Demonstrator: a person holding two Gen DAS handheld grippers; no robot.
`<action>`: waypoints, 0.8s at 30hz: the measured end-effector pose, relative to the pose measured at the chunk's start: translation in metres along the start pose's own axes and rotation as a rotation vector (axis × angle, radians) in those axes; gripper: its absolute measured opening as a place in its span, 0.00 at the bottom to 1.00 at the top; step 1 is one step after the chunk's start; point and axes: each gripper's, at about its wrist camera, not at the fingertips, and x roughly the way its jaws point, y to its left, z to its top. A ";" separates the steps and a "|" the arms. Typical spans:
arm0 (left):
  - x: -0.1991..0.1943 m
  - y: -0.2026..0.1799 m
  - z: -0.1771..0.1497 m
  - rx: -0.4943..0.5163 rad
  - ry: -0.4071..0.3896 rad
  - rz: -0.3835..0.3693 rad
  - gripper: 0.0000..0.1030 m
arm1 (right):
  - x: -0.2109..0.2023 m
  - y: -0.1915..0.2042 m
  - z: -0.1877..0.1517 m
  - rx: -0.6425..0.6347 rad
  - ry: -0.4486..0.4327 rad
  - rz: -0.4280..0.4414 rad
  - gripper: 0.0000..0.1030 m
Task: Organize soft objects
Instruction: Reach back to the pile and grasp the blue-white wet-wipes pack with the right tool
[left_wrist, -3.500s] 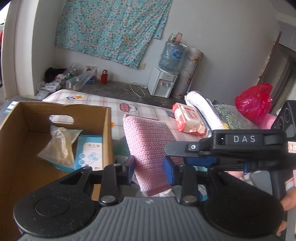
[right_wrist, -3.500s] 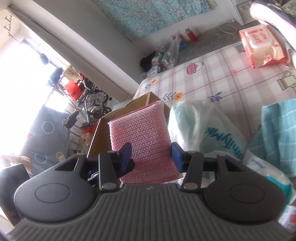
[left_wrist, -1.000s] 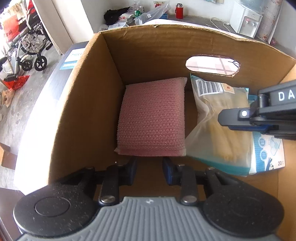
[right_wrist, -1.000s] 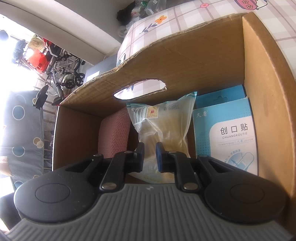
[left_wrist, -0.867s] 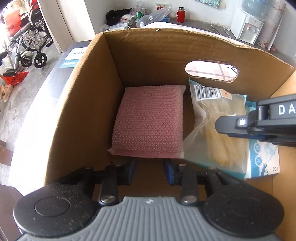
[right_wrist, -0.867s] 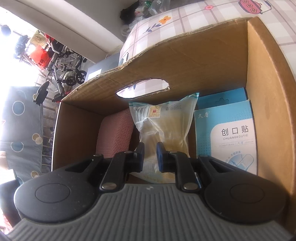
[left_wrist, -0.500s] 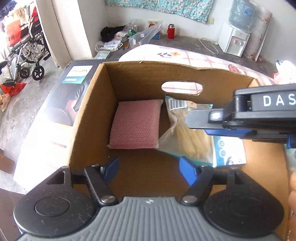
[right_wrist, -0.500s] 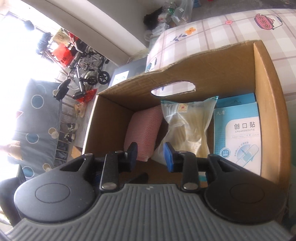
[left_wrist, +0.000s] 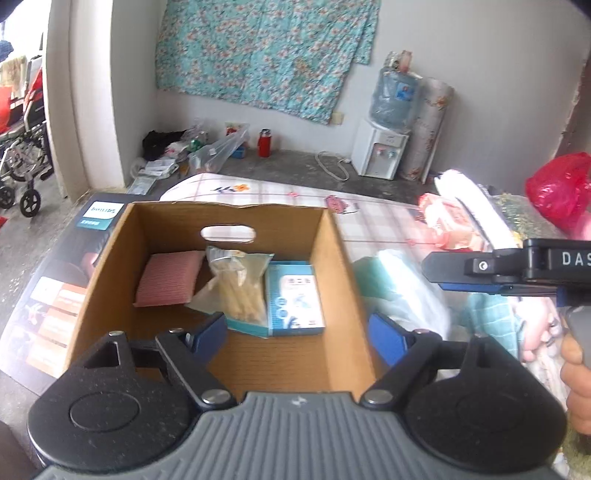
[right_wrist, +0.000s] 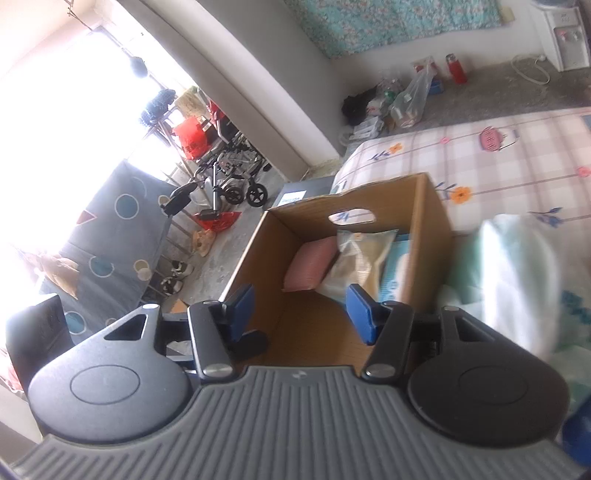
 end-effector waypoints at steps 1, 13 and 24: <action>-0.004 -0.011 -0.005 0.011 -0.014 -0.025 0.83 | -0.020 -0.008 -0.005 -0.006 -0.016 -0.024 0.54; 0.010 -0.134 -0.066 0.104 -0.053 -0.230 0.83 | -0.202 -0.127 -0.089 0.139 -0.193 -0.269 0.60; 0.040 -0.211 -0.128 0.191 -0.015 -0.272 0.75 | -0.222 -0.185 -0.129 0.282 -0.183 -0.204 0.60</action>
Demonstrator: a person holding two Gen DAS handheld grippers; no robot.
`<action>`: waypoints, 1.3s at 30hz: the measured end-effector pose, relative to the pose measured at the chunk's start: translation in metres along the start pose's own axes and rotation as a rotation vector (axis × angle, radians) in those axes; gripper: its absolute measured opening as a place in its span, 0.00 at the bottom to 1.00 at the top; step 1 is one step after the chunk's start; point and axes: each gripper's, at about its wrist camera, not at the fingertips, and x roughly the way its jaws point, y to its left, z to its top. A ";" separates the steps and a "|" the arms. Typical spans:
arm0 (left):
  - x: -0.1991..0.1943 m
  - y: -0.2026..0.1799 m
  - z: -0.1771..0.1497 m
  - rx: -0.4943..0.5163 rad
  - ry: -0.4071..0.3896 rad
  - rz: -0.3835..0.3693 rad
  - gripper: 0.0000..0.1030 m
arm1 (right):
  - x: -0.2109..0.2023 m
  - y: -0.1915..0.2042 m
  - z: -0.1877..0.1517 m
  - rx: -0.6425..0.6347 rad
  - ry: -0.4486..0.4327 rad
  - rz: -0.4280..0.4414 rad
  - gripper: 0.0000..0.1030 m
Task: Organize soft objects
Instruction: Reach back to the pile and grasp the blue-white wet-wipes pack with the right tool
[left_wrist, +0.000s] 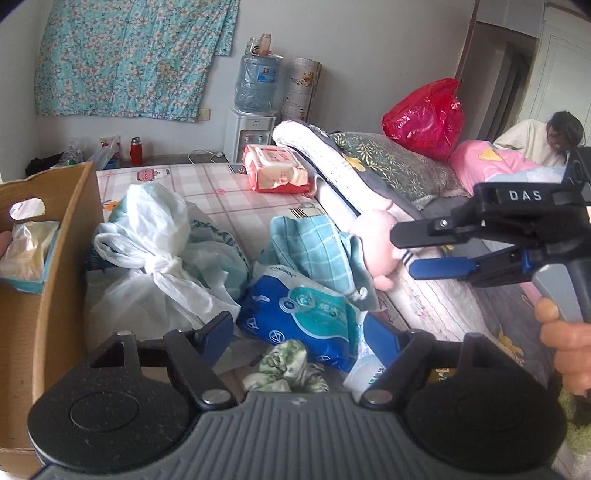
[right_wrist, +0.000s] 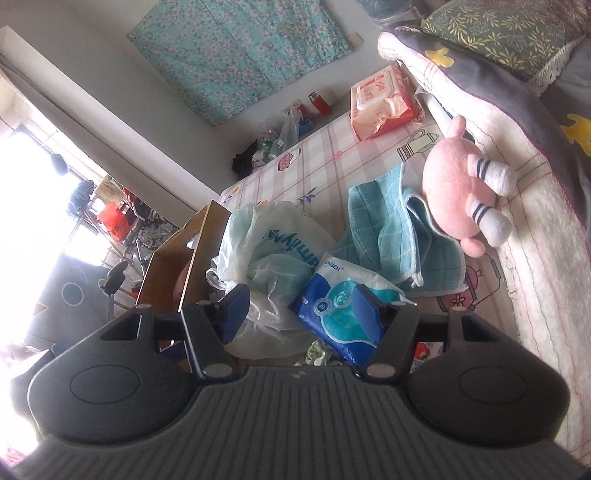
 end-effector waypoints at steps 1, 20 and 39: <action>0.006 -0.003 -0.004 0.006 0.004 0.000 0.74 | 0.004 -0.004 0.000 0.008 0.009 0.004 0.60; 0.078 0.004 -0.038 0.101 0.188 0.122 0.29 | 0.123 -0.050 0.030 0.111 0.143 -0.004 0.54; 0.036 0.034 -0.029 -0.029 0.100 0.094 0.36 | 0.150 -0.063 0.024 0.138 0.237 -0.047 0.57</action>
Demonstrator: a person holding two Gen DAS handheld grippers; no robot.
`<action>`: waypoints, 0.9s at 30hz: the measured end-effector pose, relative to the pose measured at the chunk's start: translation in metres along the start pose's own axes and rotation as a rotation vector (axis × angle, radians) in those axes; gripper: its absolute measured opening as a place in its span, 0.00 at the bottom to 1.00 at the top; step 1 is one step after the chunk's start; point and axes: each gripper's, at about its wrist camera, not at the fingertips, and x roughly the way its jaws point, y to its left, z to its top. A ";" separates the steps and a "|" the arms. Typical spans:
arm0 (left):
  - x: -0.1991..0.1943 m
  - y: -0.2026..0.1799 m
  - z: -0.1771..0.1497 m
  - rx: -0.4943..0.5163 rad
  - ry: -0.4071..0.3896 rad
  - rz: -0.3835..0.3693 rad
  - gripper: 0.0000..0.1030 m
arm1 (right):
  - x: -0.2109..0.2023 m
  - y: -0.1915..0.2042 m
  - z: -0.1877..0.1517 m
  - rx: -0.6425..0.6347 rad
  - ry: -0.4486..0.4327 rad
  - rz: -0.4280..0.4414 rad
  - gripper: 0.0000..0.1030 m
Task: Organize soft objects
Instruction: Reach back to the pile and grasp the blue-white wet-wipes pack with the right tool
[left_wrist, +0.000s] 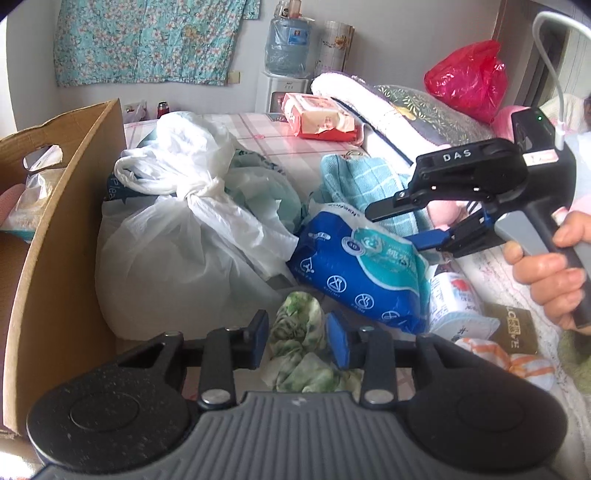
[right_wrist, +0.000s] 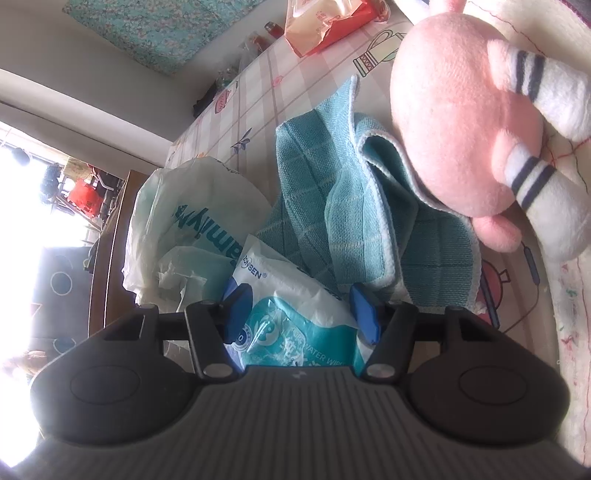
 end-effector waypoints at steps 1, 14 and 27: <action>0.002 -0.001 0.003 -0.007 -0.001 -0.015 0.36 | -0.001 -0.002 0.001 0.002 0.000 0.003 0.57; 0.047 -0.007 0.023 -0.121 0.101 -0.167 0.36 | 0.009 -0.001 0.011 -0.048 0.063 0.007 0.57; 0.062 -0.013 0.037 -0.139 0.117 -0.136 0.48 | 0.019 0.007 0.012 -0.126 0.095 0.018 0.57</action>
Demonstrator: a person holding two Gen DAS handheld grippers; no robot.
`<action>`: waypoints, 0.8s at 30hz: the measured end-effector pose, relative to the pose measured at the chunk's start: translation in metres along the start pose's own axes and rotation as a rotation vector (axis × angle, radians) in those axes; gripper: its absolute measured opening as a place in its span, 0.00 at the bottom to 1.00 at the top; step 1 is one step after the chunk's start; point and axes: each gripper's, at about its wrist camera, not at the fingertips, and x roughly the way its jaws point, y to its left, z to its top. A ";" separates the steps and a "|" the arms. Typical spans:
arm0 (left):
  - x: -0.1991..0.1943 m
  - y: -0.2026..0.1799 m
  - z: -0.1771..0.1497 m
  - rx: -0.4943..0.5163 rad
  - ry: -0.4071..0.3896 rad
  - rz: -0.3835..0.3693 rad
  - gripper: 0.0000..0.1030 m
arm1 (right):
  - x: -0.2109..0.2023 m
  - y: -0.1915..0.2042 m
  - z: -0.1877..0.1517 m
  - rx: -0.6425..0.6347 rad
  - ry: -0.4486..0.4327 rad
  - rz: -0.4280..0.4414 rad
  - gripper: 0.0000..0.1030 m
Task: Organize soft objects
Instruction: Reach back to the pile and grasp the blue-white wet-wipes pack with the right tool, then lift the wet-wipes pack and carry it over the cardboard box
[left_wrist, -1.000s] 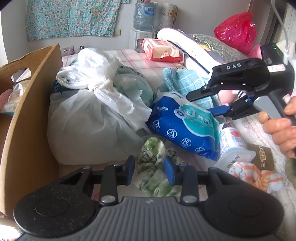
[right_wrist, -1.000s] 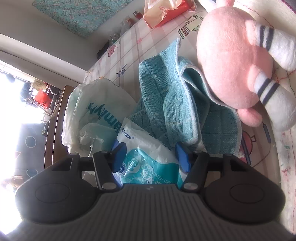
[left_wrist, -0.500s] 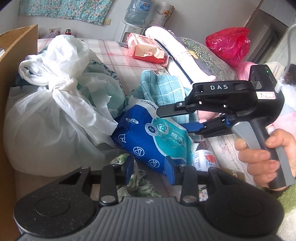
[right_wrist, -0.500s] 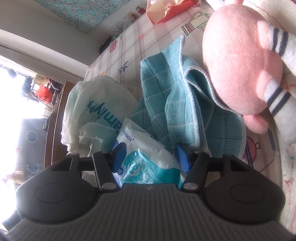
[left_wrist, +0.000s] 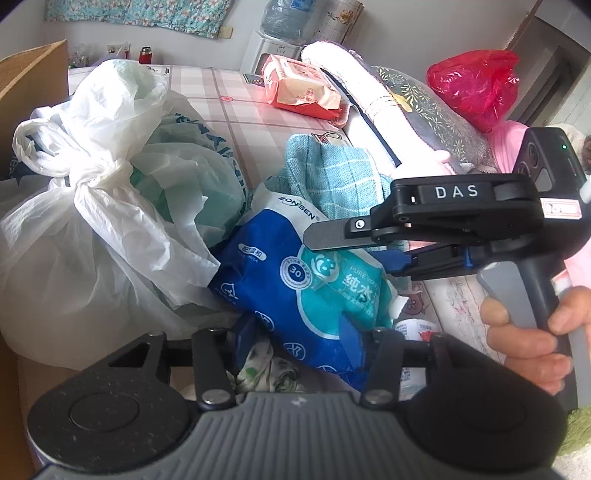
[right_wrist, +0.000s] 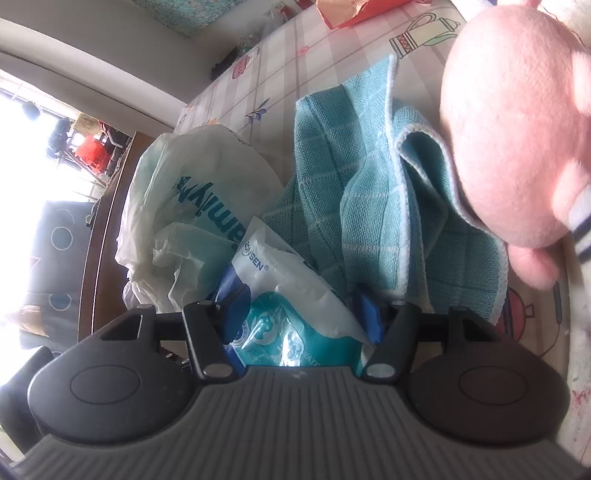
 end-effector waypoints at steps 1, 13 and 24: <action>-0.002 -0.002 0.000 0.012 -0.013 0.000 0.48 | -0.003 0.001 -0.001 -0.005 -0.011 0.007 0.55; 0.002 0.000 0.003 0.009 -0.029 0.007 0.51 | -0.012 0.005 -0.003 -0.041 -0.049 0.019 0.49; -0.015 -0.018 0.010 0.062 -0.123 0.001 0.54 | -0.032 0.033 -0.023 -0.137 -0.085 0.008 0.41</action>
